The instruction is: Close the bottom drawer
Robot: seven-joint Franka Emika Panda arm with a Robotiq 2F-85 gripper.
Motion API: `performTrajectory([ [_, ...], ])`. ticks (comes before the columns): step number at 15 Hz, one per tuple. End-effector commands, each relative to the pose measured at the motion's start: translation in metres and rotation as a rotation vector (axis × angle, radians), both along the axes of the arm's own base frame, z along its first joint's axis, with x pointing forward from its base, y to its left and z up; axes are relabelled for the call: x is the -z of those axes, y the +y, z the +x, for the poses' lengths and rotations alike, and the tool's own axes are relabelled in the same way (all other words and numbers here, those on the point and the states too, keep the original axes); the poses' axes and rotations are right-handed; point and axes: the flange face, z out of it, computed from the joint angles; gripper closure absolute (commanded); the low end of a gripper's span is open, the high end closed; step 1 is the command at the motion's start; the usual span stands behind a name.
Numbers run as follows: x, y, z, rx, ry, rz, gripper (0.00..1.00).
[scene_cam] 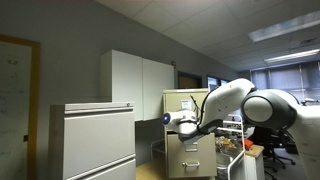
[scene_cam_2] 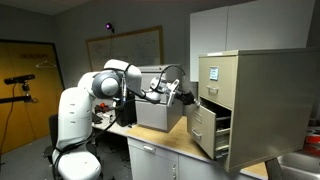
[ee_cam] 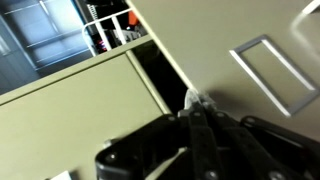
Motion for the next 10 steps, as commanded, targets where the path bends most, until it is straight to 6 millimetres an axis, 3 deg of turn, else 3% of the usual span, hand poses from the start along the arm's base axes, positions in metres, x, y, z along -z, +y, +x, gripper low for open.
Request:
performTrajectory([
  [1, -0.041, -0.069, 0.035, -0.028, -0.074, -0.19, 1.0],
  [5, -0.062, -0.131, 0.055, 0.035, -0.148, -0.201, 1.0],
  [10, -0.091, -0.138, 0.064, 0.17, -0.165, -0.078, 1.0],
])
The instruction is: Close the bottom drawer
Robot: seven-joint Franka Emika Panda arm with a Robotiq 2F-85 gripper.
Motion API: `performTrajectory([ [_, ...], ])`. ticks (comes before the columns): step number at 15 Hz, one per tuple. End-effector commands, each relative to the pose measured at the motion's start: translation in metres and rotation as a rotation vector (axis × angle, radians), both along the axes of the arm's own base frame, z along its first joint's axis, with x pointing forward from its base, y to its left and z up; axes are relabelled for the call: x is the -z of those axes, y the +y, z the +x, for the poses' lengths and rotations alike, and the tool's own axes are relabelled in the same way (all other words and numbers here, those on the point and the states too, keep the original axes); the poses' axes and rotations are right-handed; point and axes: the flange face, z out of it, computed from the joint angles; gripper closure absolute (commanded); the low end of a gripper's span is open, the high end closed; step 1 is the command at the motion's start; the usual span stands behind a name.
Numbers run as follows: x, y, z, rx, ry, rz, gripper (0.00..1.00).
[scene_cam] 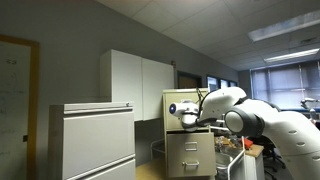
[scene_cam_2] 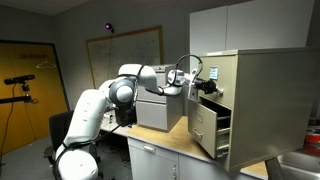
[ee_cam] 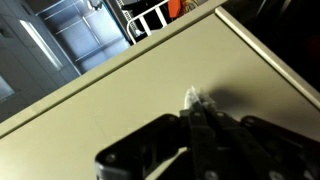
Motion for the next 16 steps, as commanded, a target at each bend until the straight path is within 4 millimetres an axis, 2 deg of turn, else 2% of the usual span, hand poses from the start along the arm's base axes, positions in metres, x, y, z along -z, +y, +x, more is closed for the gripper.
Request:
performTrajectory([
  [1, -0.029, -0.019, 0.012, 0.076, -0.012, 0.074, 1.0],
  [4, -0.049, -0.024, -0.001, 0.16, -0.01, 0.187, 1.0],
  [6, -0.061, -0.017, -0.007, 0.19, -0.003, 0.283, 1.0],
  [9, -0.076, 0.018, -0.014, 0.203, 0.03, 0.466, 1.0],
  [12, -0.085, 0.062, -0.018, 0.186, 0.084, 0.65, 1.0],
  [14, -0.083, 0.089, -0.017, 0.151, 0.136, 0.755, 1.0],
  [16, -0.073, 0.11, -0.012, 0.107, 0.193, 0.829, 1.0],
])
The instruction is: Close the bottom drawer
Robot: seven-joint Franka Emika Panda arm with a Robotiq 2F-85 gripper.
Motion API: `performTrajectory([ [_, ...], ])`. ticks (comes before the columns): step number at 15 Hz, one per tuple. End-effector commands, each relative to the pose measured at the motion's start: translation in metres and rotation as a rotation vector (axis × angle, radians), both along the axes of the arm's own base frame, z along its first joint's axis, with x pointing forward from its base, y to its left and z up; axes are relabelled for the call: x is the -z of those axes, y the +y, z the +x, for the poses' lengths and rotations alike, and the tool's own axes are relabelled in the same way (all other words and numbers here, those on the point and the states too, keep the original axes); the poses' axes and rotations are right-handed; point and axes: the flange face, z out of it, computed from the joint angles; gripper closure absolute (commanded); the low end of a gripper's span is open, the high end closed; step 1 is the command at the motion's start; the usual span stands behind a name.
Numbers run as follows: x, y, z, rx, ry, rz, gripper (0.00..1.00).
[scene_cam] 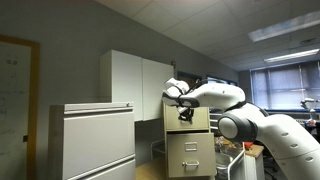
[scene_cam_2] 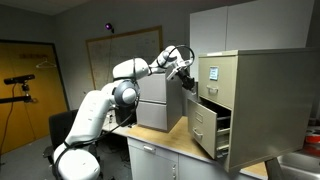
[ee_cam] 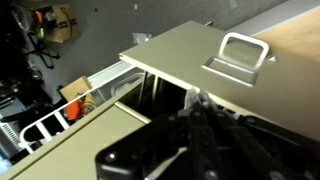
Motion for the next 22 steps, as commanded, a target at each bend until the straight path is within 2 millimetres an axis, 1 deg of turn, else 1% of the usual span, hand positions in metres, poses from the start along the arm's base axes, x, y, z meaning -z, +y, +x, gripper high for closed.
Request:
performTrajectory([
  [1, 0.012, 0.029, 0.012, -0.105, 0.047, 0.142, 1.0],
  [3, 0.031, 0.041, 0.024, -0.162, 0.069, 0.211, 1.0],
  [7, 0.095, 0.053, 0.055, -0.258, 0.166, 0.262, 1.0],
  [9, 0.128, 0.052, 0.07, -0.278, 0.202, 0.256, 1.0],
  [12, 0.173, 0.038, 0.09, -0.292, 0.216, 0.203, 1.0],
  [13, 0.184, 0.031, 0.097, -0.305, 0.212, 0.159, 1.0],
  [14, 0.193, 0.023, 0.105, -0.328, 0.205, 0.091, 1.0],
  [16, 0.212, 0.002, 0.111, -0.337, 0.232, 0.012, 1.0],
  [18, 0.217, -0.01, 0.112, -0.337, 0.263, -0.06, 1.0],
  [22, 0.223, -0.04, 0.114, -0.315, 0.293, -0.214, 1.0],
])
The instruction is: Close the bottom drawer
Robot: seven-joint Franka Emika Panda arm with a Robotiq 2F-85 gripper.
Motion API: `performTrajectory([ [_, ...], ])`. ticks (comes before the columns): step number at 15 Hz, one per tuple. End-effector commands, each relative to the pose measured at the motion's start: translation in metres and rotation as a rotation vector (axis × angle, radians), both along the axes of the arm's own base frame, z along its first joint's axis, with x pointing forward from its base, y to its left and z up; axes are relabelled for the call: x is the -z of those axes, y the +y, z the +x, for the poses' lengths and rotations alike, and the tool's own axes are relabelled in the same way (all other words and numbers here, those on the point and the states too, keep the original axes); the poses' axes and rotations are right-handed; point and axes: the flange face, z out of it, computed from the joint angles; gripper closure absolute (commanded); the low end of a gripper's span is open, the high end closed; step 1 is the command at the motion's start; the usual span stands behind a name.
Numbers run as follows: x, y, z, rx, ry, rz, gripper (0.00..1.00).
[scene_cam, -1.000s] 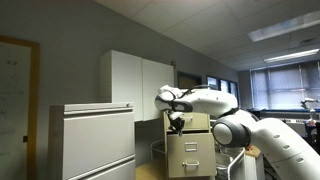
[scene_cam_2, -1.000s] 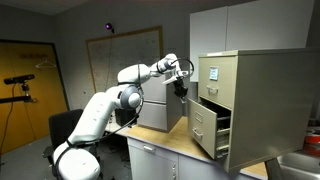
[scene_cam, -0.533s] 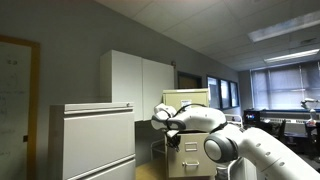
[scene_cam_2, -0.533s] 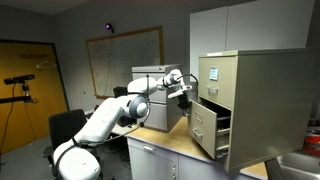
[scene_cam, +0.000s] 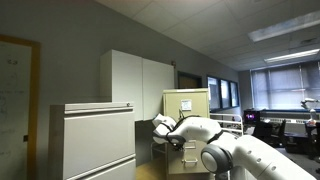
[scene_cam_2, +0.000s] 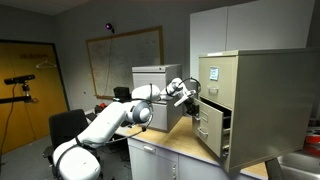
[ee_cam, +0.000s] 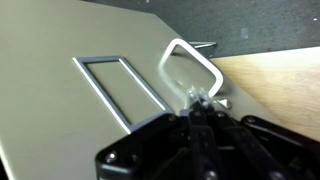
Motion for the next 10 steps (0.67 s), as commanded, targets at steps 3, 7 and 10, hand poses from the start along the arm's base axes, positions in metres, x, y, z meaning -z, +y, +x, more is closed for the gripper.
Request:
performTrajectory([
  [3, 0.001, -0.06, 0.013, -0.105, -0.025, -0.226, 1.0],
  [7, 0.006, -0.075, 0.017, -0.134, -0.029, -0.316, 1.0],
  [10, 0.007, -0.082, 0.015, -0.115, -0.023, -0.356, 1.0],
])
